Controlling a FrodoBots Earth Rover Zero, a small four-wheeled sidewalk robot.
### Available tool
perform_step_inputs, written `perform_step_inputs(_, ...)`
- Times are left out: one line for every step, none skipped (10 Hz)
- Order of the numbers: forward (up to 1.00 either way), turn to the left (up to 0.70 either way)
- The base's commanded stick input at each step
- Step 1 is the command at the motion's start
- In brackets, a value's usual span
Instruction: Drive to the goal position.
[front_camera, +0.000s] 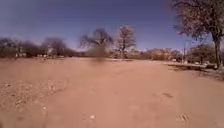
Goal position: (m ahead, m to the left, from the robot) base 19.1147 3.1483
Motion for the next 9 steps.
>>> perform_step_inputs(1.0,0.0)
perform_step_inputs(1.0,0.0)
perform_step_inputs(1.0,0.0)
perform_step_inputs(1.0,0.0)
perform_step_inputs(1.0,0.0)
perform_step_inputs(1.0,0.0)
perform_step_inputs(1.0,0.0)
perform_step_inputs(1.0,0.0)
perform_step_inputs(1.0,0.0)
